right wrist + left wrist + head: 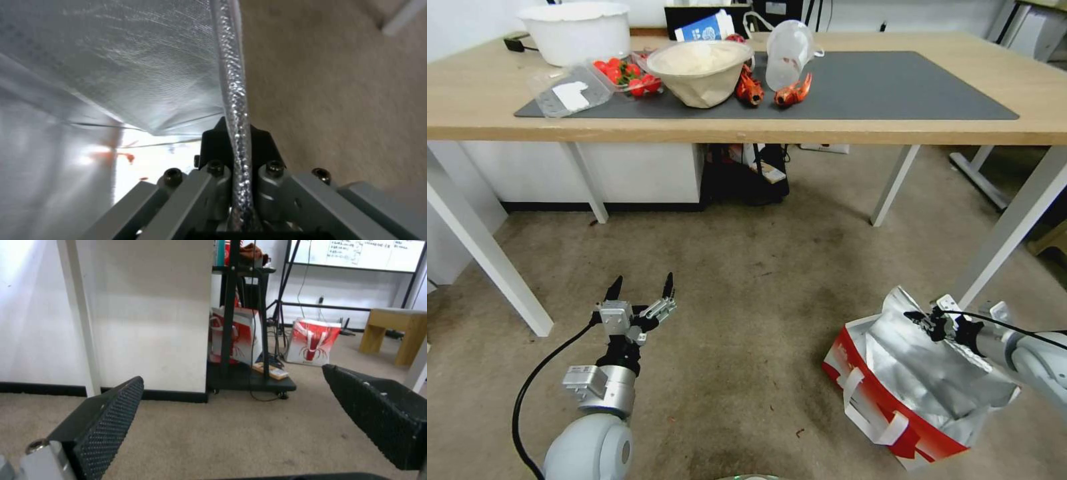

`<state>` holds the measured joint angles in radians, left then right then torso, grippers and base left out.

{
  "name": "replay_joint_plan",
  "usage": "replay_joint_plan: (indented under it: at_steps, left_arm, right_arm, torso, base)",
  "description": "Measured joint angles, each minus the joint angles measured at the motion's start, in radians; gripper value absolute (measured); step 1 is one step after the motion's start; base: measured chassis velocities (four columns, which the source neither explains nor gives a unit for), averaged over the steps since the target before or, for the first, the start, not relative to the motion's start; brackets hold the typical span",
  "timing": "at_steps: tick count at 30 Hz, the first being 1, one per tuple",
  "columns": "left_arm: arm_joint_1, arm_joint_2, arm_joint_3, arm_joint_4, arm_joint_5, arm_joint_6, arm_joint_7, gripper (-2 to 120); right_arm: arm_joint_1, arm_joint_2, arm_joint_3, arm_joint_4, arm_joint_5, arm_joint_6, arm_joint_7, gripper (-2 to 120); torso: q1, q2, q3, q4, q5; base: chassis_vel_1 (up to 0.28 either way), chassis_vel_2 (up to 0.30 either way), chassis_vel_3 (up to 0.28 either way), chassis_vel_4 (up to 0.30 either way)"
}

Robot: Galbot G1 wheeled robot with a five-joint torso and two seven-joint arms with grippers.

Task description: Pick up the food delivery bag from the floor and place it on the table.

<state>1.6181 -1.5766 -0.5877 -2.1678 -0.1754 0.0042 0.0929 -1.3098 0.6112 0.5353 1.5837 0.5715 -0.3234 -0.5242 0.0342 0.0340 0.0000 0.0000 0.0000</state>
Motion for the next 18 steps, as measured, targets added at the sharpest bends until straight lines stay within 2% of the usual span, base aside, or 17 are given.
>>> replay_joint_plan:
  at_steps: [5, 8, 9, 12, 18]
  left_arm:
    - [0.000, 0.001, 0.001, 0.000, 0.000, 0.001, 0.000, 100]
    - [0.001, -0.001, 0.004, 0.000, 0.001, 0.001, 0.001, 100]
    - [0.001, -0.001, 0.004, 0.000, 0.001, 0.001, 0.001, 100]
    - [0.002, -0.001, 0.005, -0.002, 0.002, 0.001, 0.001, 100]
    - [0.003, -0.001, 0.005, -0.007, 0.002, 0.003, 0.002, 100]
  right_arm:
    - [-0.034, -0.044, 0.034, 0.037, 0.085, 0.067, -0.089, 0]
    - [-0.044, -0.085, 0.056, 0.066, 0.184, 0.100, -0.217, 0]
    - [-0.044, -0.085, 0.056, 0.066, 0.184, 0.100, -0.217, 0]
    - [-0.035, -0.126, 0.062, 0.112, 0.289, 0.105, -0.313, 0]
    - [0.008, -0.183, 0.057, 0.173, 0.384, 0.093, -0.365, 0]
  torso:
    - [0.000, 0.000, 0.000, -0.0001, 0.0000]
    - [0.000, 0.000, 0.000, -0.0002, 0.0001]
    - [0.000, 0.000, 0.000, -0.0002, 0.0001]
    - [0.000, 0.000, 0.000, -0.0001, 0.0002]
    - [0.000, 0.000, 0.000, 0.0000, 0.0002]
  base:
    - [0.000, 0.000, 0.000, 0.000]
    - [0.000, 0.000, 0.000, 0.000]
    - [0.000, 0.000, 0.000, 0.000]
    - [0.000, 0.000, 0.000, 0.000]
    - [0.000, 0.000, 0.000, 0.000]
